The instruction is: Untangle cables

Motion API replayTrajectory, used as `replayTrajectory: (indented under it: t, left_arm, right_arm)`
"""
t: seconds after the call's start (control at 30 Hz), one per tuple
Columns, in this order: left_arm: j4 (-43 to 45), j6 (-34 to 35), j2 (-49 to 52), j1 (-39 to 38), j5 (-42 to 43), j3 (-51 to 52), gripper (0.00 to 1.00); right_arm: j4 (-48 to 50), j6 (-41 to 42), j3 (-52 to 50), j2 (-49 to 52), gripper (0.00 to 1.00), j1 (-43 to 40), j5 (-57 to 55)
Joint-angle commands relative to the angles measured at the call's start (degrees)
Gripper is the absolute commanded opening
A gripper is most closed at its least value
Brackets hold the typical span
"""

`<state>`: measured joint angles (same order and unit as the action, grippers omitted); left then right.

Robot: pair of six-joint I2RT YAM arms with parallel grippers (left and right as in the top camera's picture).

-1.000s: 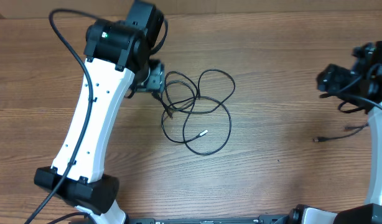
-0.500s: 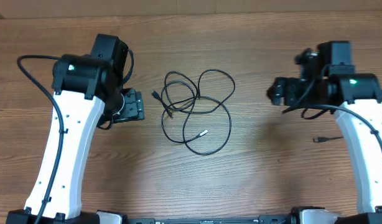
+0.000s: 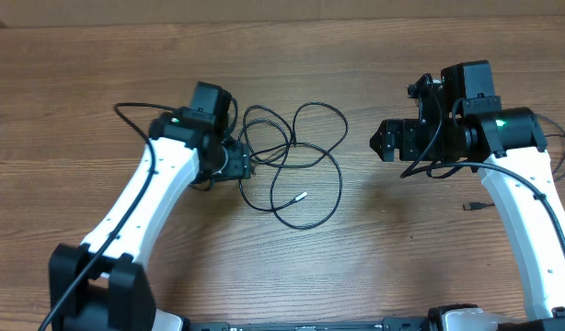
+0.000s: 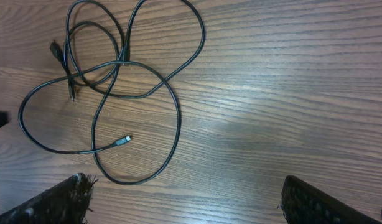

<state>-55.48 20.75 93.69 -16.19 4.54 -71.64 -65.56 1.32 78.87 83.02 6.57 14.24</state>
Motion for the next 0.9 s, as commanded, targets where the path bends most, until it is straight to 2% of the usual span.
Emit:
replayTrajectory:
  t: [0.0, 0.17, 0.27, 0.3, 0.37, 0.4, 0.6, 0.87]
  left_arm:
    - [5.0, -1.5, 3.1, -2.2, 2.6, 2.0, 0.68]
    - [7.4, -1.5, 8.6, -3.9, 2.4, 2.1, 0.68]
    - [7.6, -1.5, 11.2, -4.2, 2.6, 2.1, 0.58]
    - [7.7, -1.5, 11.6, -4.2, 2.6, 2.1, 0.48]
    - [7.5, -1.5, 11.6, -4.2, 2.6, 1.7, 0.15]
    - [6.9, -1.5, 11.3, -4.2, 2.6, 1.1, 0.04]
    - [-1.7, -2.3, 7.5, -4.1, 2.6, -10.8, 0.04]
    - [-16.4, -5.0, 1.9, -4.1, 4.5, -40.5, 0.04]
  right_arm:
    - [0.5, -0.3, 1.5, -0.6, 0.96, 0.2, 0.4]
    - [0.5, -0.3, 1.5, -0.6, 0.96, 0.2, 0.4]
    - [0.5, -0.3, 1.5, -0.6, 0.96, 0.2, 0.4]
    - [0.5, -0.3, 1.5, -0.6, 0.96, 0.2, 0.4]
    - [0.5, -0.3, 1.5, -0.6, 0.96, 0.2, 0.4]
    - [0.5, -0.3, 1.5, -0.6, 0.96, 0.2, 0.4]
    - [0.6, -0.3, 1.5, -0.6, 0.96, 0.2, 0.4]
    - [1.2, -0.3, 1.5, -0.6, 0.96, 0.2, 0.4]
